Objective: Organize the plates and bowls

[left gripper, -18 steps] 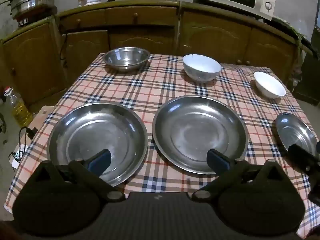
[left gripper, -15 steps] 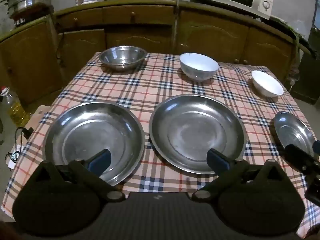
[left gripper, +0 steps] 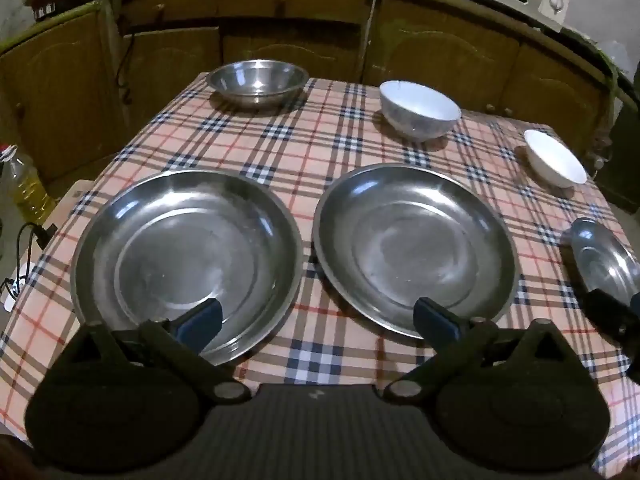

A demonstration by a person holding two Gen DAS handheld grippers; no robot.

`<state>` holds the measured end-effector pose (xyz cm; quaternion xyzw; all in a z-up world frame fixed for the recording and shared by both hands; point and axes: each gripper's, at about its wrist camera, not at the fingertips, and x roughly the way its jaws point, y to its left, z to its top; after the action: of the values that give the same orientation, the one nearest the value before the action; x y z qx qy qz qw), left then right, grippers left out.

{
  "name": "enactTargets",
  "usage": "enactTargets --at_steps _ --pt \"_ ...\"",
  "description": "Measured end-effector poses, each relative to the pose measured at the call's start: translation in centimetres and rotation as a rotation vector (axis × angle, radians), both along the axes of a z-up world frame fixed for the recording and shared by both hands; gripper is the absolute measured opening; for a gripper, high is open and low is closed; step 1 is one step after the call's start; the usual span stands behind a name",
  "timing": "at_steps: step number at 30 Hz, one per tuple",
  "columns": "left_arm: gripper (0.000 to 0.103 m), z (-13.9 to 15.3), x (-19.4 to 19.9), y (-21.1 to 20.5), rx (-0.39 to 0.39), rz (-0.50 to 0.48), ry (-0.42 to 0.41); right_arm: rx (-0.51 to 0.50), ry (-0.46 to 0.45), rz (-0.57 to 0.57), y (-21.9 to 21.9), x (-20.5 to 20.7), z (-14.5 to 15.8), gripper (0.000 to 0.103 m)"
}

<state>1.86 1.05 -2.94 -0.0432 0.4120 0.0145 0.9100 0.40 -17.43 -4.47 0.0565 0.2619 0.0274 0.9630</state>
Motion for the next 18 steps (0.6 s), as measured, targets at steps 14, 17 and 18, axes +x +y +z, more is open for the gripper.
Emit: enactTargets --at_steps 14,17,18 --pt "0.103 -3.0 -0.5 1.7 -0.028 -0.042 0.049 0.016 0.035 -0.028 -0.9 0.9 -1.0 0.103" --pt "0.103 -3.8 0.0 2.9 0.005 -0.015 0.046 0.023 0.042 -0.033 -1.1 1.1 -1.1 0.103" --pt "0.103 -4.0 0.2 3.3 0.018 -0.003 0.048 0.021 0.043 -0.034 -1.0 1.1 -1.1 0.103"
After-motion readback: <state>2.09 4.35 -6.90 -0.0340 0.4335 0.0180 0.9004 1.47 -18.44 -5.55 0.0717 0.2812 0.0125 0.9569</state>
